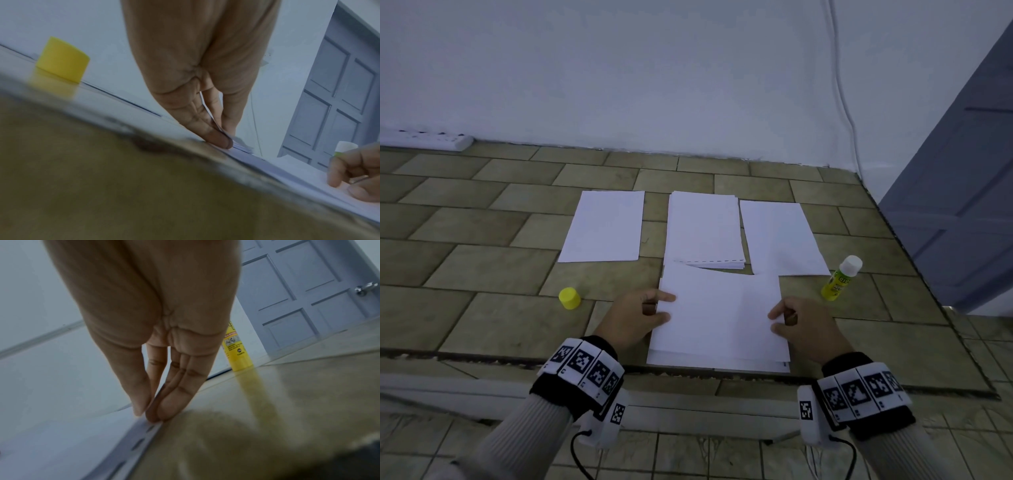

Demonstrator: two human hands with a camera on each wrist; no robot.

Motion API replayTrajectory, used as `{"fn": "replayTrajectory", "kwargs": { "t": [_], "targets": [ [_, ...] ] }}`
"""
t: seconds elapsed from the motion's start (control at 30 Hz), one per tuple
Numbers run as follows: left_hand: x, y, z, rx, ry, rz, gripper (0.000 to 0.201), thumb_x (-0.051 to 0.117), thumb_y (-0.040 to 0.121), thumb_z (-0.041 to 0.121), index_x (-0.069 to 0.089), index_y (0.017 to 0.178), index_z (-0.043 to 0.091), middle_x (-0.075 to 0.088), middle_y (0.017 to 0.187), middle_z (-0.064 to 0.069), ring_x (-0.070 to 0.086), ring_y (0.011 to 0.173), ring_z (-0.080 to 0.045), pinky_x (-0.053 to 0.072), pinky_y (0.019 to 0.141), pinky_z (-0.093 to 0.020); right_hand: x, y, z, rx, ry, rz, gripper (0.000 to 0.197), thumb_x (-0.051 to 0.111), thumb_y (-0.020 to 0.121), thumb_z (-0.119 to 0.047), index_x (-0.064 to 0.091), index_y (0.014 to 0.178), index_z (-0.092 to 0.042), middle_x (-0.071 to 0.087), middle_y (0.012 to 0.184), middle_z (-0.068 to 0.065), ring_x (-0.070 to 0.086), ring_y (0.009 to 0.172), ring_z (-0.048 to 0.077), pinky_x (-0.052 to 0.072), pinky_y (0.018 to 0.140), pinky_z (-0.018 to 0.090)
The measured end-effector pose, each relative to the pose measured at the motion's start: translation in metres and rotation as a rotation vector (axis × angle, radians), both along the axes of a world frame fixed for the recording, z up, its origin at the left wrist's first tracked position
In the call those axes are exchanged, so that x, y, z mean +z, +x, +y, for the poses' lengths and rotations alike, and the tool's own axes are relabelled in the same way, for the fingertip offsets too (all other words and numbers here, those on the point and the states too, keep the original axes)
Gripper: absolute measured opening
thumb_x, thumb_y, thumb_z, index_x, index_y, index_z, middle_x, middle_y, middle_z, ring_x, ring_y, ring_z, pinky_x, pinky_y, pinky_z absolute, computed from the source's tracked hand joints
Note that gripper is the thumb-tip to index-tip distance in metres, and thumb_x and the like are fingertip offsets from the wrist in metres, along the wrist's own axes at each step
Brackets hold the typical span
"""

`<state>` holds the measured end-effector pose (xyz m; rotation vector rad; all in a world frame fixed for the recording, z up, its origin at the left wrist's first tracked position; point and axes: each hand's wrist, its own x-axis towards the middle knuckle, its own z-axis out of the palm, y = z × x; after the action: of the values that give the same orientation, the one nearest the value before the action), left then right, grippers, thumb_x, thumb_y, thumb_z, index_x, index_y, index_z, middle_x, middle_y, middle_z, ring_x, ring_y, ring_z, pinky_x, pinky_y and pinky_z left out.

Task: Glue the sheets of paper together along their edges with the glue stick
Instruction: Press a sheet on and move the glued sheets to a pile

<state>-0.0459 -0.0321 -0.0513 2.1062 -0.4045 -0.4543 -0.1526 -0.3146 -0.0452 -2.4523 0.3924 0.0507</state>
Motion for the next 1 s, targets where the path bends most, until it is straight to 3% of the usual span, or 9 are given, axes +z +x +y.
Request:
{"fn": "replayTrajectory", "kwargs": {
  "t": [0.07,0.13,0.23,0.33,0.43,0.53,0.6,0.7,1.0],
  "targets": [
    [-0.001,-0.001,0.001,0.000,0.007,-0.040,0.026,0.071,0.087,0.011,0.068,0.108,0.026,0.060,0.070,0.013,0.056,0.066,0.007,0.037,0.060,-0.004,0.000,-0.001,0.001,0.001,0.013,0.004,0.012,0.070,0.083,-0.013,0.063,0.089,-0.021,0.059,0.077,-0.002,0.054,0.068,0.009,0.038,0.057,0.011],
    [-0.002,-0.001,0.003,-0.005,0.007,-0.064,0.027,0.072,0.086,0.009,0.067,0.105,0.028,0.048,0.061,0.023,0.051,0.060,0.013,0.037,0.059,-0.002,0.001,-0.001,0.001,0.011,0.015,0.007,0.015,0.071,0.082,-0.013,0.063,0.092,-0.020,0.063,0.084,0.002,0.059,0.077,0.014,0.041,0.061,0.010],
    [-0.003,-0.002,0.005,-0.008,-0.002,-0.070,0.028,0.073,0.085,0.010,0.067,0.104,0.030,0.052,0.068,0.022,0.054,0.064,0.012,0.038,0.062,-0.002,0.003,-0.002,0.001,0.029,0.031,-0.015,0.018,0.072,0.080,-0.010,0.064,0.094,-0.019,0.057,0.074,-0.002,0.055,0.071,0.012,0.039,0.059,0.009],
    [-0.003,-0.002,0.008,-0.005,-0.004,-0.054,0.029,0.073,0.085,0.011,0.068,0.106,0.030,0.061,0.081,0.019,0.059,0.078,0.006,0.041,0.067,-0.002,0.006,-0.005,0.002,0.038,0.018,-0.051,0.021,0.073,0.079,-0.008,0.064,0.096,-0.017,0.054,0.076,-0.004,0.053,0.072,0.012,0.038,0.061,0.009],
    [-0.003,-0.001,0.011,-0.019,0.027,-0.056,0.031,0.074,0.084,0.014,0.066,0.106,0.034,0.066,0.093,0.013,0.063,0.090,-0.002,0.049,0.076,-0.010,0.006,-0.008,0.003,0.034,0.030,-0.063,0.023,0.073,0.078,-0.006,0.063,0.095,-0.019,0.050,0.069,-0.006,0.050,0.064,0.010,0.036,0.060,0.012],
    [-0.004,-0.002,0.012,-0.018,0.045,-0.077,0.031,0.076,0.083,0.014,0.067,0.105,0.033,0.064,0.085,0.013,0.061,0.083,0.000,0.046,0.073,-0.007,0.004,-0.010,0.003,0.037,0.027,-0.050,0.022,0.073,0.079,-0.007,0.063,0.095,-0.018,0.051,0.074,-0.009,0.050,0.067,0.006,0.036,0.061,0.010],
    [-0.005,-0.003,0.012,-0.017,0.061,-0.097,0.030,0.076,0.082,0.013,0.068,0.106,0.029,0.060,0.075,0.011,0.057,0.073,-0.001,0.041,0.066,-0.004,0.003,-0.010,0.004,0.035,0.014,-0.043,0.022,0.073,0.079,-0.009,0.063,0.097,-0.019,0.056,0.085,-0.007,0.054,0.077,0.008,0.037,0.063,0.009],
    [-0.007,-0.004,0.012,-0.015,0.074,-0.119,0.029,0.076,0.082,0.013,0.068,0.107,0.028,0.060,0.074,0.009,0.056,0.072,-0.002,0.039,0.064,-0.002,0.000,-0.010,0.005,0.027,-0.009,-0.032,0.023,0.073,0.079,-0.012,0.062,0.097,-0.021,0.059,0.092,-0.003,0.055,0.083,0.012,0.037,0.065,0.008],
    [-0.008,-0.003,0.013,-0.020,0.092,-0.117,0.031,0.075,0.083,0.016,0.066,0.106,0.033,0.065,0.084,0.007,0.059,0.080,-0.003,0.040,0.065,-0.002,-0.003,-0.011,0.002,0.020,0.042,-0.012,0.025,0.075,0.078,-0.010,0.063,0.096,-0.022,0.056,0.081,-0.007,0.054,0.073,0.006,0.040,0.063,0.010]
  ]
}}
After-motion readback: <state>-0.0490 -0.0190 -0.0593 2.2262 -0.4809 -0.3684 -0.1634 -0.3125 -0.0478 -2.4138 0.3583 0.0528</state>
